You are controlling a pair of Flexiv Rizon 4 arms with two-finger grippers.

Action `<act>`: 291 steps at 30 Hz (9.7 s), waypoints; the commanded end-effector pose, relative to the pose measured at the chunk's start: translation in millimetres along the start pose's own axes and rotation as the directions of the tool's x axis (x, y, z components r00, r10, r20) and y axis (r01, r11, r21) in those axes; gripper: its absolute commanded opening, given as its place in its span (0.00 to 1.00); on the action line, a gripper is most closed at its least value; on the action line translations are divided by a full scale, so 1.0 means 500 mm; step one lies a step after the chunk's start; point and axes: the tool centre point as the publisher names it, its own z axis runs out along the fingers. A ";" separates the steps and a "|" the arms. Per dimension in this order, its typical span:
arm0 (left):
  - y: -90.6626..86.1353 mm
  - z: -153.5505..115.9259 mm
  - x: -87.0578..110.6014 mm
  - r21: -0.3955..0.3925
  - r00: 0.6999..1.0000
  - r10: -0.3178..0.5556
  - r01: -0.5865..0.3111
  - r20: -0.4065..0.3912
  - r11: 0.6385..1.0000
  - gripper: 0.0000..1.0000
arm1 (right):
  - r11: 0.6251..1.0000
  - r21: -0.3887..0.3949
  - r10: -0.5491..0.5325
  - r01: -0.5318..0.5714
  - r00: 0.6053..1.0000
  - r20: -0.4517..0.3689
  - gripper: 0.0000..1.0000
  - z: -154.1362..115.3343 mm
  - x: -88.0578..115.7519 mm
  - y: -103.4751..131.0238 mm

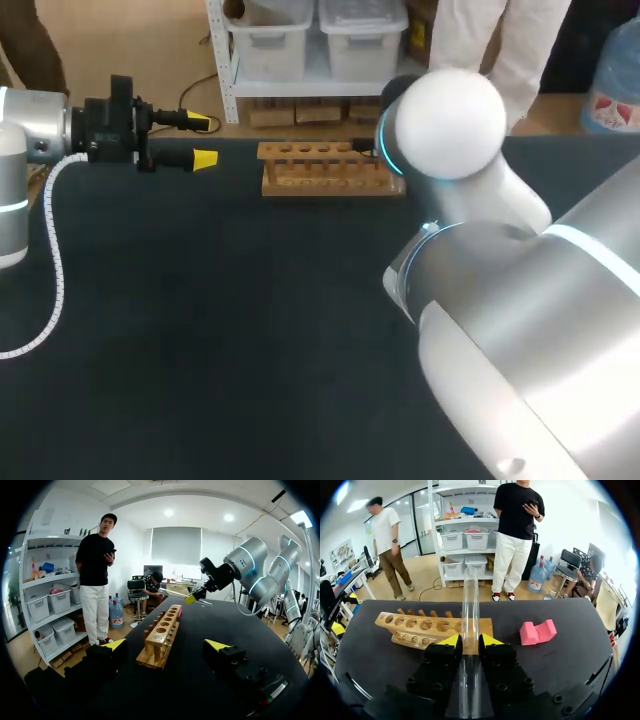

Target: Grasp the test tube, adjust it, and insert it.

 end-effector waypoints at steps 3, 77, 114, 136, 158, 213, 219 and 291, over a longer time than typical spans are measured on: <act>0.000 0.000 0.002 0.000 1.000 0.003 -0.003 0.003 1.000 1.00 | 1.000 0.026 0.014 -0.013 1.000 -0.007 0.00 0.004 0.008 0.025; 0.000 0.000 0.002 0.000 1.000 0.003 -0.003 0.003 1.000 1.00 | 0.996 -0.072 0.050 -0.060 0.990 -0.132 0.00 0.041 0.070 0.075; 0.000 0.000 0.002 0.000 1.000 0.003 -0.003 0.003 1.000 1.00 | 0.995 -0.067 0.060 -0.068 0.991 -0.116 0.00 -0.082 0.026 0.065; 0.000 0.000 0.002 0.000 1.000 0.003 -0.003 0.003 1.000 1.00 | 0.995 -0.067 0.060 -0.068 0.991 -0.116 0.00 -0.082 0.026 0.065; 0.000 0.000 0.002 0.000 1.000 0.003 -0.003 0.003 1.000 1.00 | 0.995 -0.067 0.060 -0.068 0.991 -0.116 0.00 -0.082 0.026 0.065; 0.000 0.000 0.002 0.000 1.000 0.003 -0.003 0.003 1.000 1.00 | 0.999 -0.004 0.033 -0.033 0.992 -0.120 0.00 -0.008 0.043 0.101; 0.000 0.000 0.002 0.000 1.000 0.003 -0.003 0.003 1.000 1.00 | 1.000 -0.007 0.028 -0.029 0.991 -0.130 0.00 0.007 0.046 0.105; 0.000 0.000 0.002 0.000 1.000 0.003 -0.003 0.003 1.000 1.00 | 0.999 0.006 0.049 -0.048 0.976 -0.212 0.00 0.023 0.073 0.095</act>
